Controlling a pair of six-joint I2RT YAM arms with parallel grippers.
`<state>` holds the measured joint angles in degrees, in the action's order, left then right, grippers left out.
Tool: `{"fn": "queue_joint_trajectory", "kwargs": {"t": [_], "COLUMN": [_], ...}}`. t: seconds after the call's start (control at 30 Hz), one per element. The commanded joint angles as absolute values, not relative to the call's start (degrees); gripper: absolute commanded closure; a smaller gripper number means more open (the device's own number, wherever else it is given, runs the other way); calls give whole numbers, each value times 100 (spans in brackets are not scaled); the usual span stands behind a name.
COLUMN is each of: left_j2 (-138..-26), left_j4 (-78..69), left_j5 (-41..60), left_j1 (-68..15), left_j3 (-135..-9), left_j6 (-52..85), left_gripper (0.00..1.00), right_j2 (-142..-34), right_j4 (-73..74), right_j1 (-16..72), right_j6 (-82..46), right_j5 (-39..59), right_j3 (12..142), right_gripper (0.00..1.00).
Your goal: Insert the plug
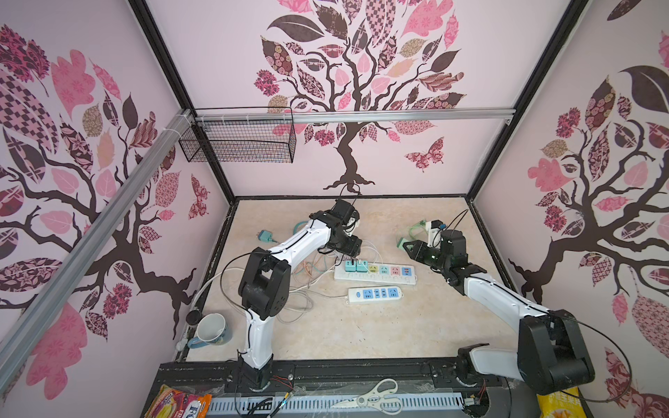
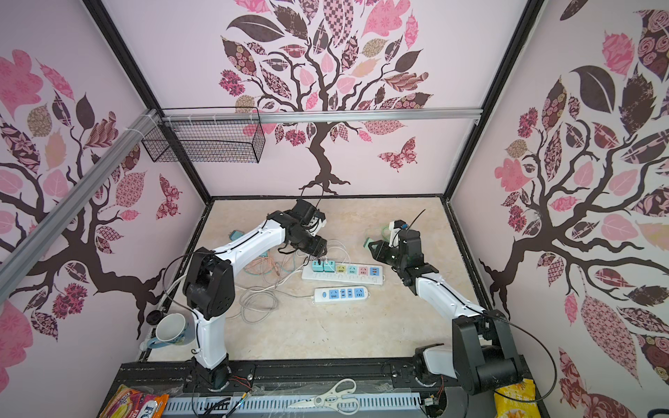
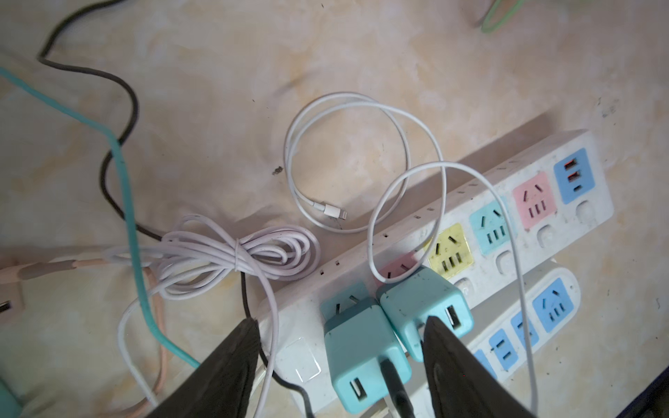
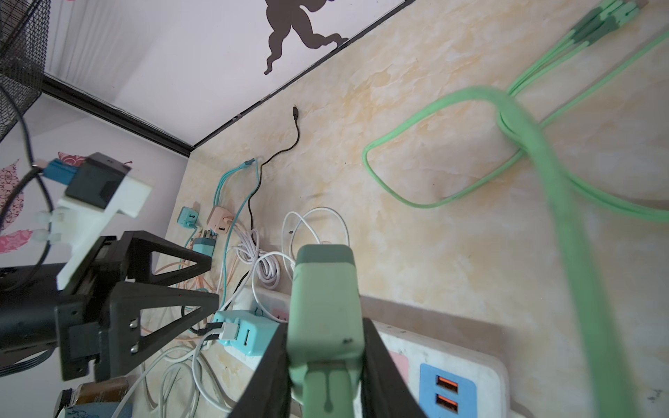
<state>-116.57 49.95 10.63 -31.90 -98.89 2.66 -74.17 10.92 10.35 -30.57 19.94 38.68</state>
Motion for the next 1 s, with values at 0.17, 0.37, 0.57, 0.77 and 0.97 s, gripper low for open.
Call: {"fn": "queue_joint_trajectory", "kwargs": {"t": [0.17,0.37,0.57,0.77,0.97], "left_j2": [-12455,-13165,-13711,-13760,-12760], "left_j4": [5377,5558,5731,5120,4163], "left_j5": [1279,1449,1318,512,348], "left_j1": [-3184,-3199,-3205,-3151,-2990], "left_j3": [-11061,-11841,-12334,-12196,-11262], "left_j6": [-70,-183,-292,-46,304], "left_gripper": [31,33,34,67,95], "right_j2": [-7117,-7118,-7132,-7115,-7209], "right_j4": [901,848,809,787,625], "right_j1": [1020,1020,1020,1020,1020], "right_j6": [-2931,-2890,-2876,-2887,-2638], "right_j5": [1874,1833,1830,1865,2112], "right_j3": [3981,4023,4043,4052,4134], "right_gripper": [100,100,100,100,100]}}
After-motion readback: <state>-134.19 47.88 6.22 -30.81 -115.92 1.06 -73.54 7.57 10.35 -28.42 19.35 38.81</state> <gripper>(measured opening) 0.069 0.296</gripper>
